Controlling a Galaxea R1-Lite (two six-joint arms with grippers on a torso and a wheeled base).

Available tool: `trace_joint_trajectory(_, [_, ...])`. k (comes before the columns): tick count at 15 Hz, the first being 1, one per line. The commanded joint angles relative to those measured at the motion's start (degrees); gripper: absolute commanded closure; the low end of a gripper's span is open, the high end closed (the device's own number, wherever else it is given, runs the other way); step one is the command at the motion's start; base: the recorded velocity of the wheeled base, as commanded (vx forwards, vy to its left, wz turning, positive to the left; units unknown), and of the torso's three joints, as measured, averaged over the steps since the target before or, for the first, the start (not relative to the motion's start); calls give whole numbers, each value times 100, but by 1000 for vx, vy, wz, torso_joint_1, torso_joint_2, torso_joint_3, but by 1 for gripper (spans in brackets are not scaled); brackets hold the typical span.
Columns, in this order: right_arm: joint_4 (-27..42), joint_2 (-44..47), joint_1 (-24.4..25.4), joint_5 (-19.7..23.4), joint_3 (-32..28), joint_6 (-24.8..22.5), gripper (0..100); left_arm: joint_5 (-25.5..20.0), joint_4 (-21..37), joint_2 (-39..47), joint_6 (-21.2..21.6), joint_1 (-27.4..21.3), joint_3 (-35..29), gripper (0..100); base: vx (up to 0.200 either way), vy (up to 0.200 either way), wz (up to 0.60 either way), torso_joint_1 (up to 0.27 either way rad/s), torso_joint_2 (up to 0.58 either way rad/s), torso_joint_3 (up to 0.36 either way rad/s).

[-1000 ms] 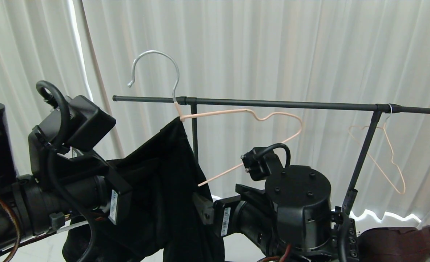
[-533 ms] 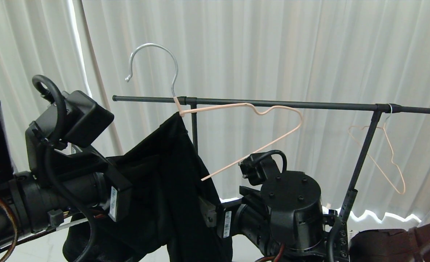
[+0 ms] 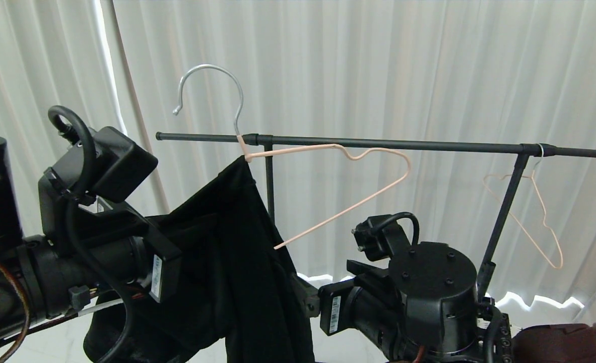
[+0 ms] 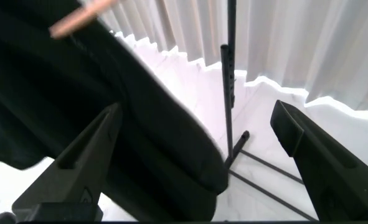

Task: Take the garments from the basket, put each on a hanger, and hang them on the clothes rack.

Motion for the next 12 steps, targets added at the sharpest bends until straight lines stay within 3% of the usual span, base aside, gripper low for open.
trace_joint_trajectory(1, [0, -81, -21, 0, -5, -3, 0, -1, -3, 26, 1, 2, -2, 100, 0, 0, 0, 0, 0, 0])
trace_joint_trajectory(12, [-413, 156, 330, 35, -216, -161, 0, -9, 5, 9, -8, -393, -10, 100, 0, 0, 0, 0, 0, 0])
